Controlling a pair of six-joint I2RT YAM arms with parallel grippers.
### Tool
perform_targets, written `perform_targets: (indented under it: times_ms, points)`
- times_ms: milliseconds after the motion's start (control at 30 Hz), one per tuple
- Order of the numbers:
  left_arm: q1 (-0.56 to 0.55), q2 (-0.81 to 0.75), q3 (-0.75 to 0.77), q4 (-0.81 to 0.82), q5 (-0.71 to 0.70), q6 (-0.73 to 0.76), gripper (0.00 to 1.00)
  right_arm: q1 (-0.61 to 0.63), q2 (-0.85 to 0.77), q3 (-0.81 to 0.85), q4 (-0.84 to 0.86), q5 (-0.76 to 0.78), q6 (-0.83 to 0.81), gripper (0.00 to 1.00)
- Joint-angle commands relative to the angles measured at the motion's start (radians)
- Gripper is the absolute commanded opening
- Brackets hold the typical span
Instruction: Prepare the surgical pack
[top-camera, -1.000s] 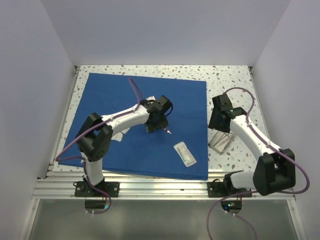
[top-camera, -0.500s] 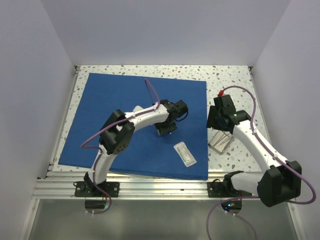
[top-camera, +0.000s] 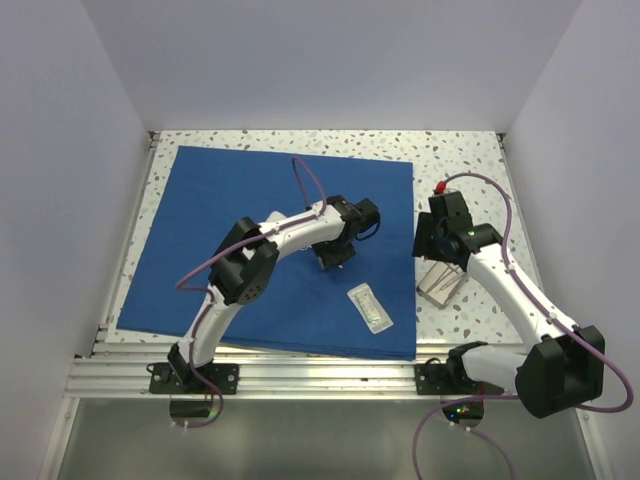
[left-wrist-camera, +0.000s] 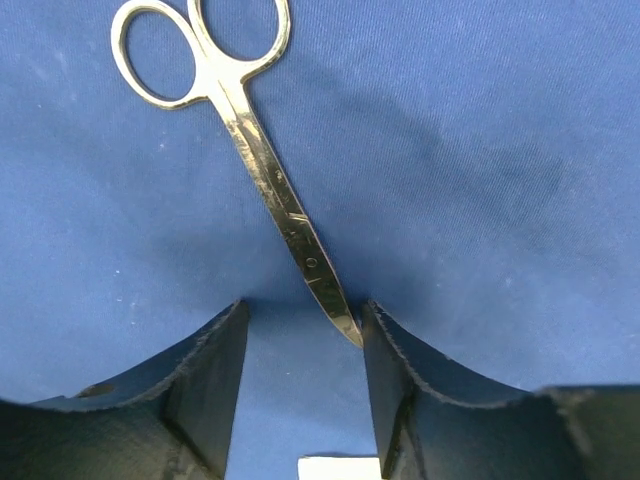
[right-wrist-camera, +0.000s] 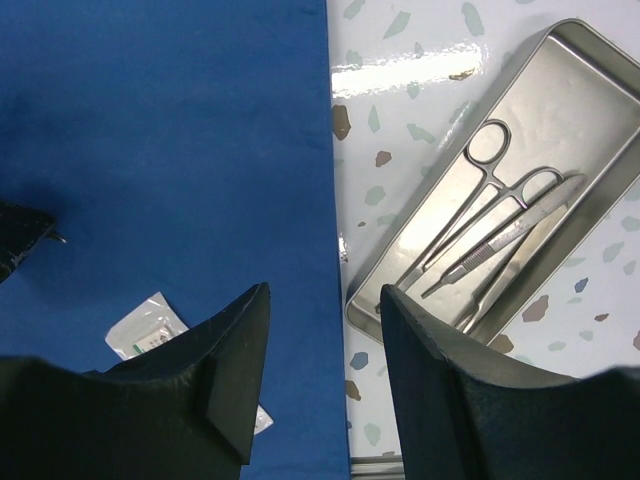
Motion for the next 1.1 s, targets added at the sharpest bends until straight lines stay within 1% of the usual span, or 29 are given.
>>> perform_targets:
  times_ms: [0, 100, 167, 200, 267, 300, 367, 400, 533, 600, 667, 767, 800, 867, 967, 1000, 1033, 1067]
  points:
    - [0.016, 0.031, 0.021, -0.054, -0.031, -0.043, 0.51, 0.0, -0.036, -0.003, 0.028, -0.009, -0.017, 0.52]
    - [0.021, 0.037, 0.018, -0.053, -0.03, -0.037, 0.43, 0.001, -0.038, 0.0, 0.029, -0.009, -0.02, 0.52]
    - [0.021, 0.042, 0.015, -0.047, -0.034, -0.026, 0.41, 0.0, -0.038, 0.0, 0.029, -0.015, -0.02, 0.52]
    - [0.021, 0.042, 0.016, -0.042, -0.04, -0.02, 0.36, 0.0, -0.038, -0.002, 0.029, -0.021, -0.02, 0.52]
    - [0.021, 0.043, 0.016, -0.039, -0.043, -0.006, 0.32, 0.001, -0.039, -0.005, 0.032, -0.034, -0.017, 0.52]
    - [0.021, 0.042, 0.016, -0.035, -0.045, -0.002, 0.28, 0.0, -0.039, -0.008, 0.034, -0.035, -0.016, 0.52]
    - [0.021, 0.04, 0.015, -0.03, -0.05, 0.009, 0.24, 0.0, -0.036, -0.011, 0.035, -0.041, -0.014, 0.52]
    - [0.021, 0.04, 0.018, -0.03, -0.053, 0.012, 0.2, 0.0, -0.035, -0.009, 0.037, -0.043, -0.016, 0.52]
    - [0.019, 0.019, 0.007, -0.027, -0.062, 0.024, 0.1, 0.0, -0.03, -0.008, 0.041, -0.058, -0.011, 0.51]
    - [0.016, 0.008, -0.003, -0.019, -0.066, 0.035, 0.01, 0.001, -0.025, -0.006, 0.044, -0.083, -0.008, 0.51]
    - [0.016, -0.012, -0.016, -0.01, -0.07, 0.047, 0.0, 0.0, -0.021, -0.006, 0.051, -0.107, -0.003, 0.51]
    - [0.011, -0.055, -0.057, 0.025, -0.077, 0.092, 0.0, 0.001, -0.009, -0.009, 0.081, -0.185, 0.003, 0.51]
    - [0.002, -0.07, -0.091, 0.057, -0.085, 0.13, 0.0, 0.0, 0.005, -0.008, 0.093, -0.262, 0.001, 0.52]
    - [-0.012, -0.125, -0.132, 0.099, -0.115, 0.171, 0.0, 0.0, 0.027, -0.014, 0.136, -0.32, 0.004, 0.53]
    - [-0.054, -0.226, -0.247, 0.208, -0.146, 0.274, 0.0, 0.0, 0.086, -0.008, 0.184, -0.379, 0.023, 0.57]
    - [-0.064, -0.259, -0.32, 0.243, -0.148, 0.3, 0.0, 0.001, 0.106, -0.005, 0.198, -0.399, 0.03, 0.58]
    - [-0.07, -0.329, -0.36, 0.33, -0.142, 0.364, 0.0, 0.0, 0.14, -0.005, 0.231, -0.441, 0.049, 0.61]
    - [-0.078, -0.366, -0.447, 0.385, -0.104, 0.401, 0.0, 0.001, 0.157, -0.009, 0.253, -0.474, 0.062, 0.62]
